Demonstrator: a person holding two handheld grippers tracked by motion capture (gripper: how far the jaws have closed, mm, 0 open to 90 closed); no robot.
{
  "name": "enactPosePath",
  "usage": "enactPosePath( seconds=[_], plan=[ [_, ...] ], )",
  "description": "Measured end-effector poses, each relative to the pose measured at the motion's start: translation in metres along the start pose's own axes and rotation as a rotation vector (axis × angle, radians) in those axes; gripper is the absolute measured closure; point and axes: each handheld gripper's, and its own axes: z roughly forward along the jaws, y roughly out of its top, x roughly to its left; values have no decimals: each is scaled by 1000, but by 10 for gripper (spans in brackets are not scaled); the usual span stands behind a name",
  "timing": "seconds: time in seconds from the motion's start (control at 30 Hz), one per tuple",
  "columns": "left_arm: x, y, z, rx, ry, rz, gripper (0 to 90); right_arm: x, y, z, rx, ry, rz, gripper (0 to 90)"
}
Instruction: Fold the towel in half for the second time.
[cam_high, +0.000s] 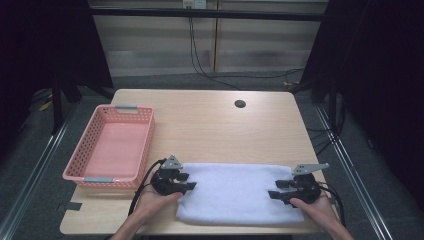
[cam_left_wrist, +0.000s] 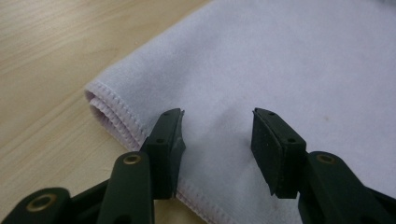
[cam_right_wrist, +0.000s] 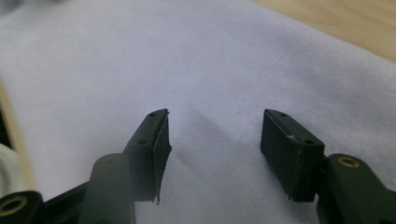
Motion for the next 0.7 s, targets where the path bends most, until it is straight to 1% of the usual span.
enactPosePath(
  seconds=[0.03, 0.07, 0.1, 0.13, 0.17, 0.2, 0.23, 0.27, 0.3, 0.33, 0.37, 0.4, 0.43, 0.47, 0.5, 0.57, 0.6, 0.63, 0.67, 0.7],
  plan=[
    [1, -1, 3, -1, -5, 4, 527, 0, 1, 2, 7, -21, -10, 428],
    [1, 0, 3, 3, -9, 11, 527, 0, 2, 4, 17, -10, -9, 426],
    [1, 0, 4, 2, -7, 8, 528, -1, 2, 4, 18, -13, -5, 463],
    [3, 1, 5, -3, -16, 3, 534, -3, 2, 4, 18, -17, -4, 477],
    [4, 1, 6, -6, -16, -9, 536, -4, 1, 4, 13, -14, -12, 488],
    [4, 2, 7, -11, -20, -13, 539, -5, -1, 3, 7, -16, -8, 509],
    [3, 3, 9, -16, -15, -11, 539, -7, -1, 3, 3, -13, -5, 518],
    [2, 5, 10, -3, -10, 12, 533, -8, -1, 2, 8, -18, -5, 552],
    [2, 8, 12, 6, -14, 26, 530, -9, -2, 1, 5, -35, -20, 578],
    [3, 10, 13, 9, -17, 16, 527, -11, -2, 0, 4, -37, -19, 579],
    [4, 11, 16, -2, -15, 4, 525, -13, -2, -1, 1, -47, -14, 580],
    [3, 11, 18, -20, -23, -5, 524, -16, -3, -2, -3, -73, -18, 578],
    [3, 12, 20, -24, -18, -7, 524, -19, -3, -3, -4, -84, -24, 580],
    [2, 14, 22, -17, -18, -1, 518, -23, -3, -5, -4, -89, -20, 590],
    [0, 16, 23, -11, -19, 0, 508, -27, -3, -6, -8, -101, -7, 590],
    [-1, 19, 25, -8, -28, -15, 502, -36, -2, -8, -16, -95, 15, 586],
    [-1, 20, 25, -7, -29, -13, 487, -37, -2, -8, -20, -94, 13, 555],
    [-1, 20, 24, -4, -35, -16, 491, -36, -2, -9, -19, -88, 21, 509],
    [0, 21, 23, -11, -33, -21, 500, -34, -1, -10, -21, -106, 18, 469],
    [1, 21, 21, -12, -39, -22, 500, -30, -2, -13, -27, -125, 10, 454]
  ],
)
